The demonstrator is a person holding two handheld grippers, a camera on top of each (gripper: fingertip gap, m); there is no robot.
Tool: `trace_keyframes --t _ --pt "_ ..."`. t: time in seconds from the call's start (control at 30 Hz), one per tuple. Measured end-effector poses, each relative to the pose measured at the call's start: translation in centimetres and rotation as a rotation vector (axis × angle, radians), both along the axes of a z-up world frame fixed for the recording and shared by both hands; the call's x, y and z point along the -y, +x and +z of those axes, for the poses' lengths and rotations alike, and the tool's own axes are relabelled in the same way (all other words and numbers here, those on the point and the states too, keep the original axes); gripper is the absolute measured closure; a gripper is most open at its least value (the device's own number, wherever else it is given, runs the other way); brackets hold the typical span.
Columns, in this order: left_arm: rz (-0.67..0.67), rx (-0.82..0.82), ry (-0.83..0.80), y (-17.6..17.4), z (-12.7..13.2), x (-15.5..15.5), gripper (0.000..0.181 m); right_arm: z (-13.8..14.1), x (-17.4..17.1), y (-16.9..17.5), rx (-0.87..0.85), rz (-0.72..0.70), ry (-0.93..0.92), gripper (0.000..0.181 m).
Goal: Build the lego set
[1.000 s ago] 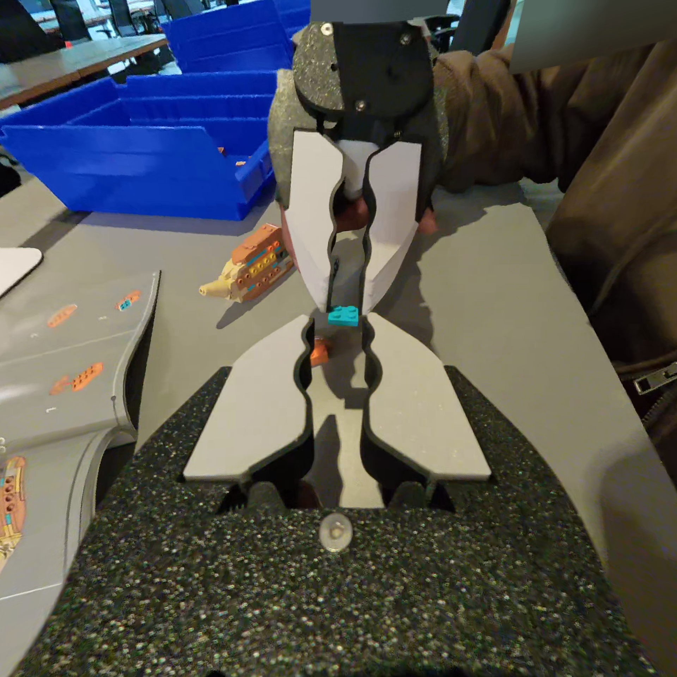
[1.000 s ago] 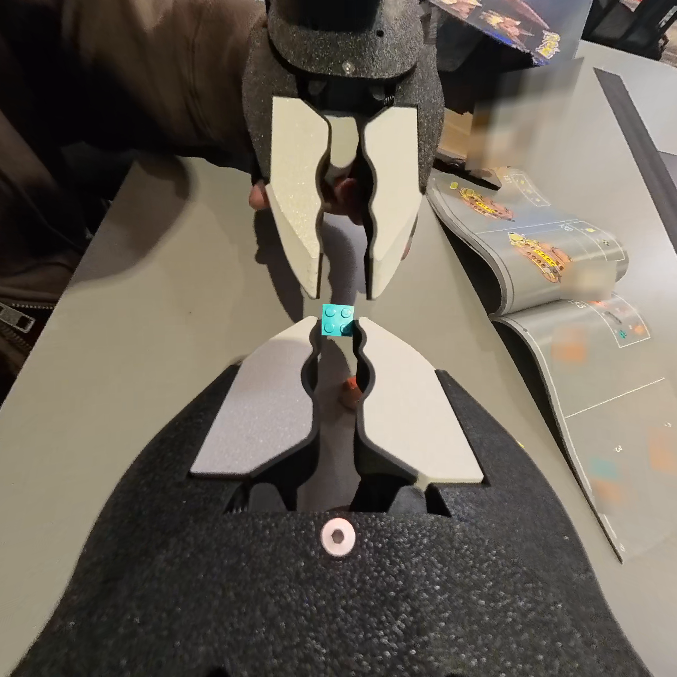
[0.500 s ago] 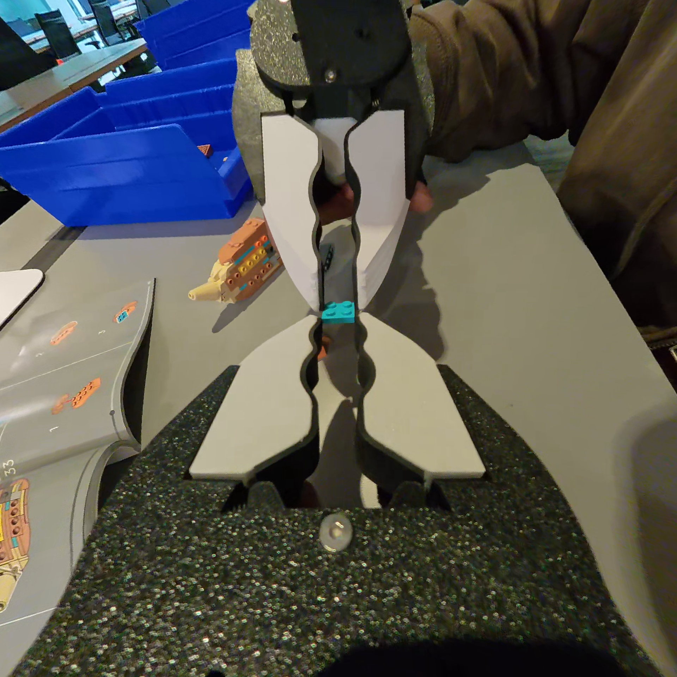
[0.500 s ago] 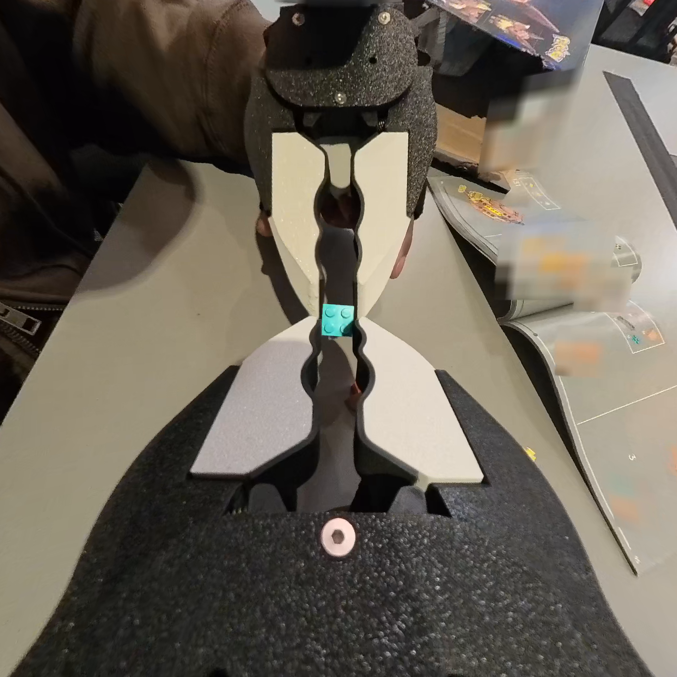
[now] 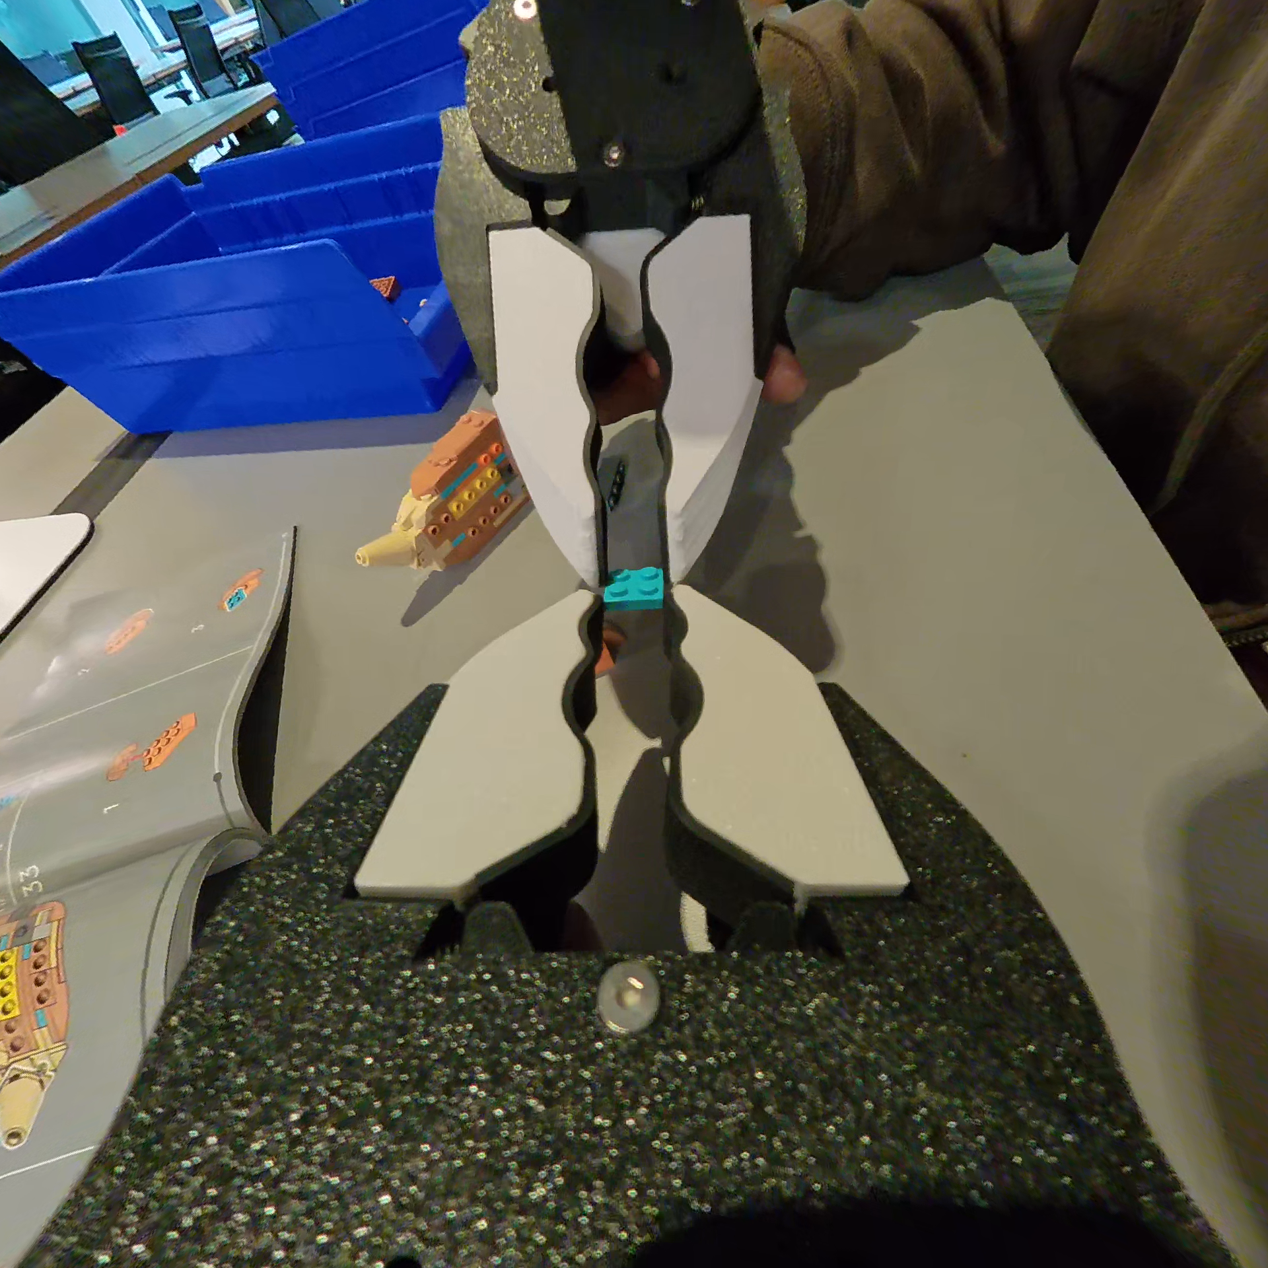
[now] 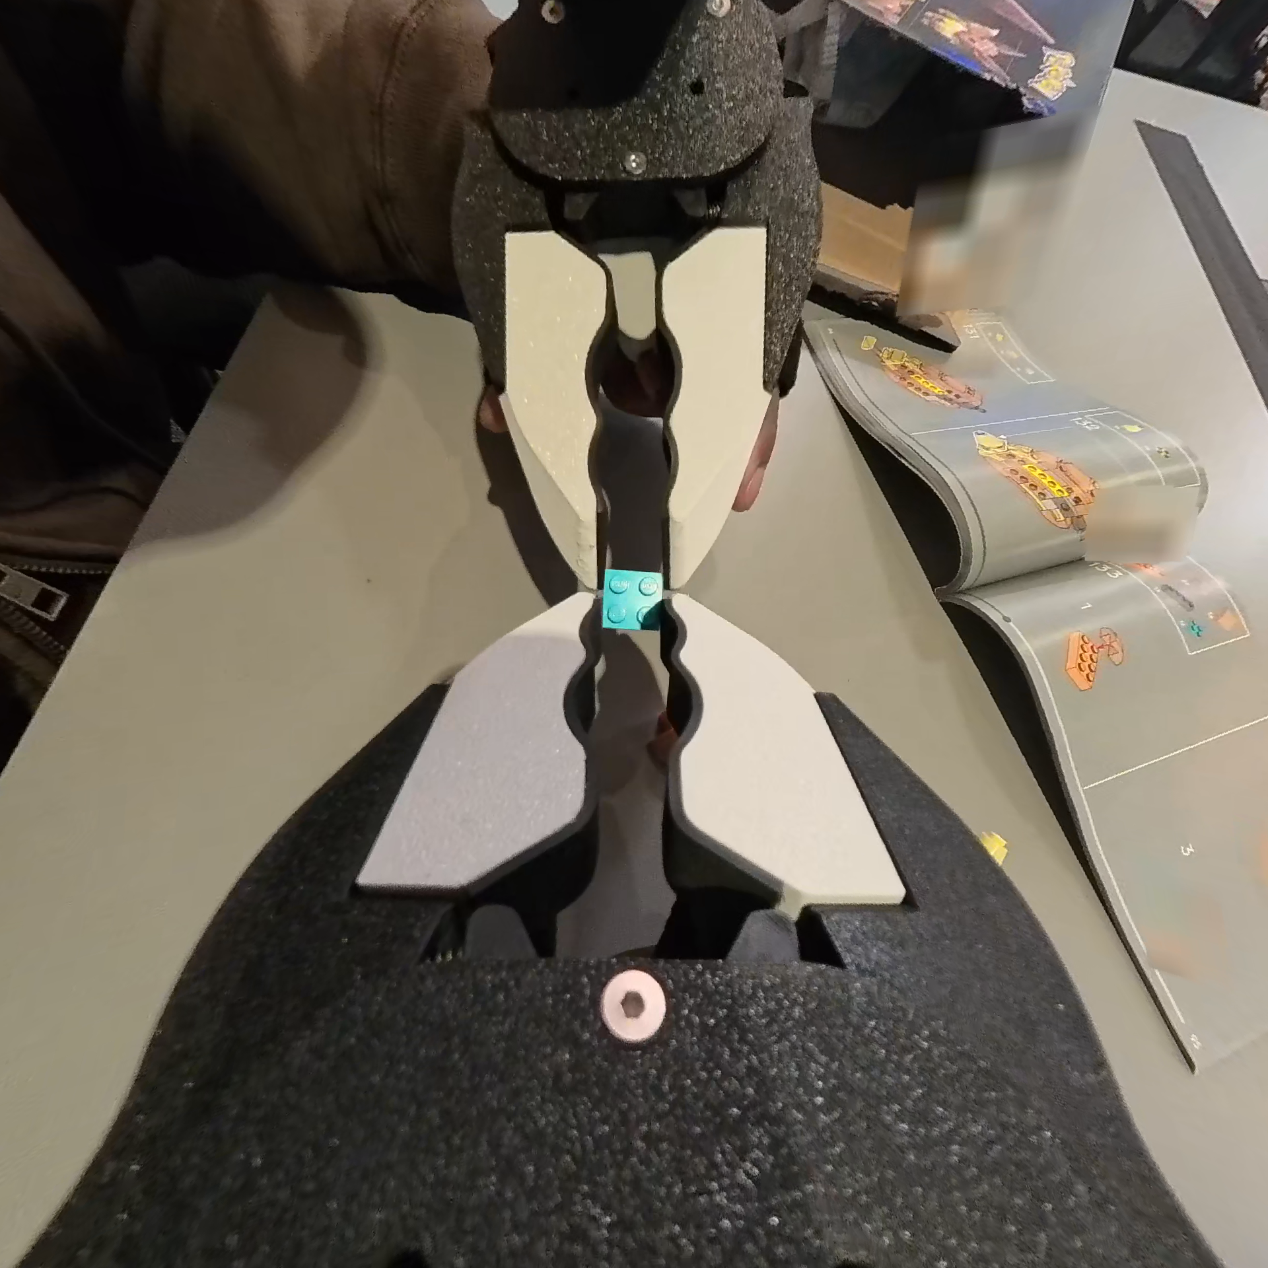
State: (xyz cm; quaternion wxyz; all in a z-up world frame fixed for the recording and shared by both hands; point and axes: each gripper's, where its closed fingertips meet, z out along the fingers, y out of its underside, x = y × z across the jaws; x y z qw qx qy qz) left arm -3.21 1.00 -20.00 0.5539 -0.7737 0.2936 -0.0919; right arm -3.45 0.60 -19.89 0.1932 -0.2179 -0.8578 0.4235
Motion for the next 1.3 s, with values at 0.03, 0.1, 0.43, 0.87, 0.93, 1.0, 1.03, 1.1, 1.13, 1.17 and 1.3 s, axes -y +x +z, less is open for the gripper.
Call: trace_keyframes --t 0.03,0.1,0.43,0.87,0.93,1.0,1.03,1.1,1.13,1.17,1.3 --pt "0.000 0.001 -0.001 0.0 0.0 0.0 0.164 0.0 0.0 0.0 -0.001 0.000 0.002 0.166" --pt "0.000 0.004 -0.003 0.0 0.0 0.0 0.165 -0.1 0.0 0.0 -0.001 0.000 0.002 0.166" --pt "0.071 0.027 -0.060 -1.3 -0.7 -0.4 0.165 -1.5 -2.3 -1.0 -0.020 -0.102 0.064 0.145" --pt "0.133 0.013 -0.138 -2.5 -2.2 -0.7 0.165 -5.8 -4.7 -1.9 0.050 -0.039 0.260 0.134" --pt "0.127 0.012 -0.141 -2.4 -2.2 -0.7 0.165 -5.8 -4.9 -1.8 0.059 -0.002 0.255 0.132" --pt "0.122 0.013 -0.149 -2.3 -2.4 -0.6 0.165 -5.8 -5.1 -2.0 0.060 0.029 0.255 0.130" --pt "0.122 0.012 -0.153 -2.3 -2.5 -0.6 0.165 -5.8 -5.2 -2.1 0.058 0.043 0.257 0.130" --pt "0.127 0.012 -0.159 -2.5 -2.7 -0.6 0.165 -5.8 -5.1 -2.0 0.066 0.073 0.246 0.130" --pt "0.127 0.016 -0.161 -2.5 -2.7 -0.6 0.165 -5.7 -5.1 -2.0 0.065 0.086 0.238 0.130" --pt "0.127 0.022 -0.165 -2.5 -2.8 -0.6 0.165 -5.7 -5.0 -2.1 0.061 0.094 0.238 0.130" --pt "0.148 0.022 -0.187 -2.7 -3.1 -0.9 0.165 -5.7 -5.3 -2.5 0.060 0.124 0.259 0.130"
